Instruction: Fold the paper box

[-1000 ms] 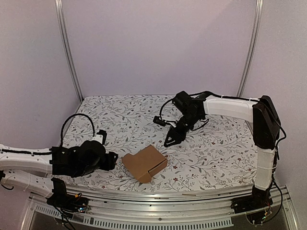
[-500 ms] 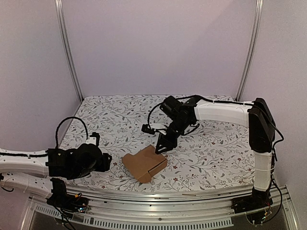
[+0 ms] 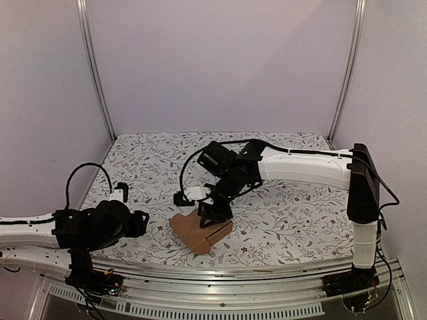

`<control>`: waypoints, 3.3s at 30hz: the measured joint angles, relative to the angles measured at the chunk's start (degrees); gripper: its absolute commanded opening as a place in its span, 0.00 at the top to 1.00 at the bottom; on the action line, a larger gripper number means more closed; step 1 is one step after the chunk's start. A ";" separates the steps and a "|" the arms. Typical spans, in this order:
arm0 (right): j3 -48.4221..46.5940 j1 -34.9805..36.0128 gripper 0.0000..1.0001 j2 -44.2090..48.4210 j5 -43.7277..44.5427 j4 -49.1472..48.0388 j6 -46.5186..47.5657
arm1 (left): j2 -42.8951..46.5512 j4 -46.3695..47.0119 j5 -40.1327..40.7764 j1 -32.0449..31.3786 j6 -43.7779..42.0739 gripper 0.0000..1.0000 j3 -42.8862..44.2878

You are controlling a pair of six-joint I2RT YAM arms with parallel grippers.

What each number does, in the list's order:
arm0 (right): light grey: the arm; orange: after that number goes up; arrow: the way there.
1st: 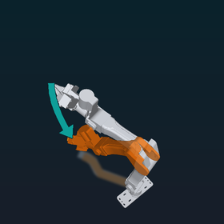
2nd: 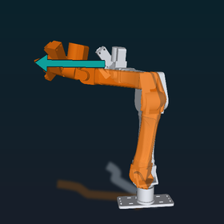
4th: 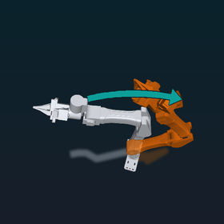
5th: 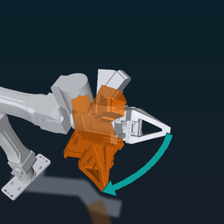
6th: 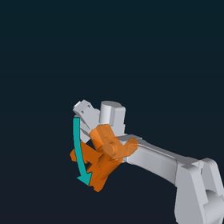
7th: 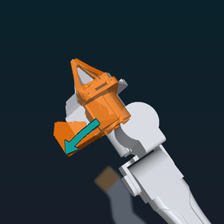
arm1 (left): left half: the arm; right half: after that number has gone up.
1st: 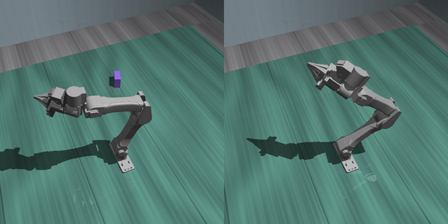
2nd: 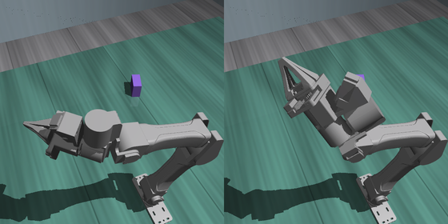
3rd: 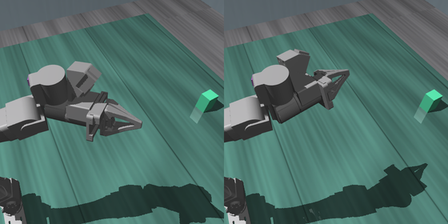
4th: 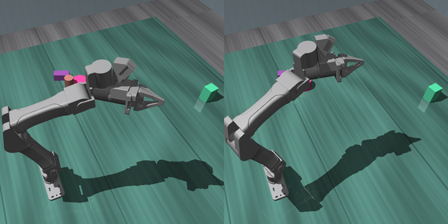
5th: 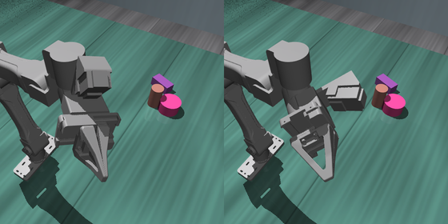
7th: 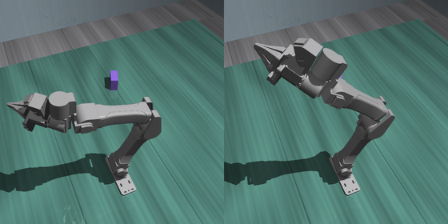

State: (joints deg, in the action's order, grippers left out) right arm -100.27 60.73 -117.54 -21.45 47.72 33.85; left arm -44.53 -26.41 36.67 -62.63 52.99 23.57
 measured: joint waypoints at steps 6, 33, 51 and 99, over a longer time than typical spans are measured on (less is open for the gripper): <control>-3.89 -0.44 0.52 -2.80 -0.35 1.64 2.73 | 1.57 -0.96 0.33 0.00 0.26 0.39 -0.70; -4.68 -5.09 0.58 -0.13 -0.98 7.56 3.72 | 1.25 -0.81 1.05 0.00 0.46 0.39 -0.92; -1.36 -13.88 0.64 -5.66 -2.69 4.37 -3.82 | -2.73 0.87 0.79 0.00 0.39 0.39 -0.92; -7.28 -29.53 0.94 -16.48 -24.59 6.71 -17.40 | -12.20 10.82 -2.60 0.00 -2.56 0.39 -0.98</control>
State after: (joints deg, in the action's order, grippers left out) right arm -107.55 31.20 -134.02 -46.04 54.43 16.45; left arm -56.73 -15.59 34.06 -62.63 50.43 22.59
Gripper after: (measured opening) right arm 0.046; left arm 0.613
